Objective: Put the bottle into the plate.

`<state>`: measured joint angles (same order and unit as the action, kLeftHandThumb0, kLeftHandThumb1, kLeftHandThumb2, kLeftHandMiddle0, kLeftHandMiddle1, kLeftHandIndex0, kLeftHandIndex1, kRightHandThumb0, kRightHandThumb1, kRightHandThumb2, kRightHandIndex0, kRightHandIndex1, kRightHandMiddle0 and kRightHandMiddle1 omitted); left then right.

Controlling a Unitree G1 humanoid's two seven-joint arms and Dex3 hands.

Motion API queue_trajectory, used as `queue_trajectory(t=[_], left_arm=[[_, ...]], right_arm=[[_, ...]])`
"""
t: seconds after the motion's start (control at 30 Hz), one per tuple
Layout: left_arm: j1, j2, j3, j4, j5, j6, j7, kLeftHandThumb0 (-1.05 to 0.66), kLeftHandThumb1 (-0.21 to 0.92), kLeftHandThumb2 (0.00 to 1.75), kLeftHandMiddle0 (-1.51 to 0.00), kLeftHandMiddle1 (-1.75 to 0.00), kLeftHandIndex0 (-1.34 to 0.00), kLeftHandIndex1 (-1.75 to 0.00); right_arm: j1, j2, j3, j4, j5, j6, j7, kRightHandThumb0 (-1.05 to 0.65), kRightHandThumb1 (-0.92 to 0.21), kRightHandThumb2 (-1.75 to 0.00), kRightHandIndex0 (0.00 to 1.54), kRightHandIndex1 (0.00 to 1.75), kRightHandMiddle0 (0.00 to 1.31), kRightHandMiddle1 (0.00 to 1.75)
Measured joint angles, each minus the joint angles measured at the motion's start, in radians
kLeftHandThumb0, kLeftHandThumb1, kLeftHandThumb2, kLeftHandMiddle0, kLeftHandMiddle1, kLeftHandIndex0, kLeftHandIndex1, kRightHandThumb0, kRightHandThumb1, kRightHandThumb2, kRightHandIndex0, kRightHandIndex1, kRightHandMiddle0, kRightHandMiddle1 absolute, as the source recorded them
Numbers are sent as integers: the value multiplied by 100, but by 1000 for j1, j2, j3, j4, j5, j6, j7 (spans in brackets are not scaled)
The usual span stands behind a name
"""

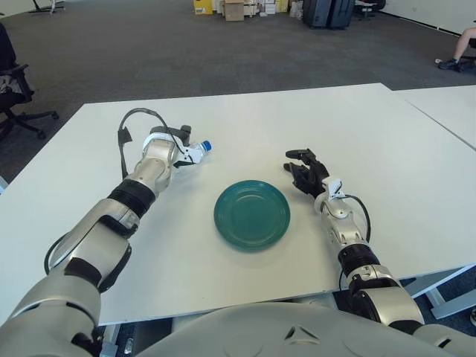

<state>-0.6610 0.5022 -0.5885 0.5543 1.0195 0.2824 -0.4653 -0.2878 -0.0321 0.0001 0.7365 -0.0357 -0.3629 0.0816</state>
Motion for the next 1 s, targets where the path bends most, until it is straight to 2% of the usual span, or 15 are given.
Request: queue_trajectory(t=[0.17,0.47,0.63,0.73,0.83,1.0], left_arm=[[0,6,5,-17,-18,7,-32,-105,92,59,-53,-65,0,-3],[0,7,6,-13,-30,20,-55,-105,92,60,-51,-69,0,0],[-6,3,6,32,-30,25,-52,-105,92,62,-53,-75,0,0],[-30,-17,4,116,-33,21,-13,-105,92,65,-59,-96,0,0],[-66,-43,0,234,-37,12,48,-105,92,67,-61,-103,0,0],[-117,-82,-10,396,-47,4,124,-105,92,67,-60,-104,0,0]], right_arm=[[-1,0,0,2,0,-1,0,-54,-80,-71,40,42,18,116],[-7,0,0,10,0,-2,0,-54,-81,-71,39,41,17,116],[-11,-2,0,26,4,-22,13,-55,-83,-70,39,41,17,115],[-13,-6,-3,35,7,-28,20,-54,-83,-69,39,41,17,114],[-18,-9,-5,40,12,-27,24,-54,-83,-69,39,40,17,114],[-19,-11,-9,42,17,-27,26,-53,-82,-69,39,39,18,114]])
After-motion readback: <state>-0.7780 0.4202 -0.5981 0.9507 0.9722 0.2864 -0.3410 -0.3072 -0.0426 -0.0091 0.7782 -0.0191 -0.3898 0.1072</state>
